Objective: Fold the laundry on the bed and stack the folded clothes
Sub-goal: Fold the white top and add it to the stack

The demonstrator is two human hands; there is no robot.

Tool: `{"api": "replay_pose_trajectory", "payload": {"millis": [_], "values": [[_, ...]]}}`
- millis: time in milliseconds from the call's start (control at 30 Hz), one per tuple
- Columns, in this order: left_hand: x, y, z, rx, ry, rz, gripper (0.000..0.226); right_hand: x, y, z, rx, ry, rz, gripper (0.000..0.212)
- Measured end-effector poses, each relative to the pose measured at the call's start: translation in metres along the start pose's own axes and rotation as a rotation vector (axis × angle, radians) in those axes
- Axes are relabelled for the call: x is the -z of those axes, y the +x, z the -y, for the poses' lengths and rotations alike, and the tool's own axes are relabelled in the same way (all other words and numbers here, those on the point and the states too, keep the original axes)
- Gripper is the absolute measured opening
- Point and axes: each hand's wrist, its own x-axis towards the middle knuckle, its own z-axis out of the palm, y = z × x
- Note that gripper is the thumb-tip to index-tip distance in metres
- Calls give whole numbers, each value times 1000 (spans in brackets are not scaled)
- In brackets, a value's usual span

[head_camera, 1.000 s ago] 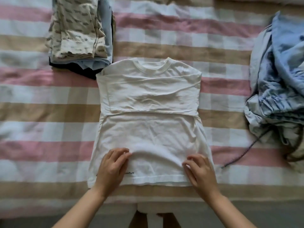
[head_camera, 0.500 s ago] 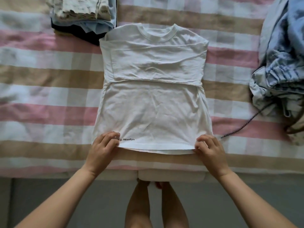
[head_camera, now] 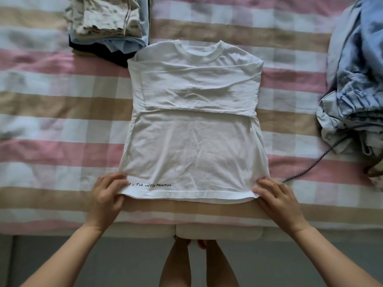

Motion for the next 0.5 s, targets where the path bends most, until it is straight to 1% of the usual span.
{"api": "replay_pose_trajectory", "payload": {"millis": [67,100,133,167,200,233,267,333,400,433,500], "values": [[3,9,-3,127,-132,-39,20,2,4,1,1,6,12,18],[4,12,-4,237,-233,-65,17,4,6,1,-15,25,21,19],[5,18,-4,358,-349,-85,18,7,9,0,-51,62,27,21],[6,22,-3,468,-455,-88,18,11,13,-1,-126,124,36,20],[9,28,-2,536,-540,-90,15,16,19,-2,-248,213,43,14],[12,34,-1,573,-603,-91,12,22,26,-4,-400,334,47,14],[16,41,-1,605,-665,-91,14,28,33,-7,-553,475,38,19],[23,55,-3,667,-788,-108,18,39,50,-15,-798,763,3,19],[25,68,-5,708,-878,-148,13,47,69,-24,-926,965,-29,16],[24,74,-5,732,-900,-171,10,48,77,-28,-969,1028,-50,16],[22,88,-8,747,-861,-221,9,49,97,-35,-1030,1100,-106,11]]}}
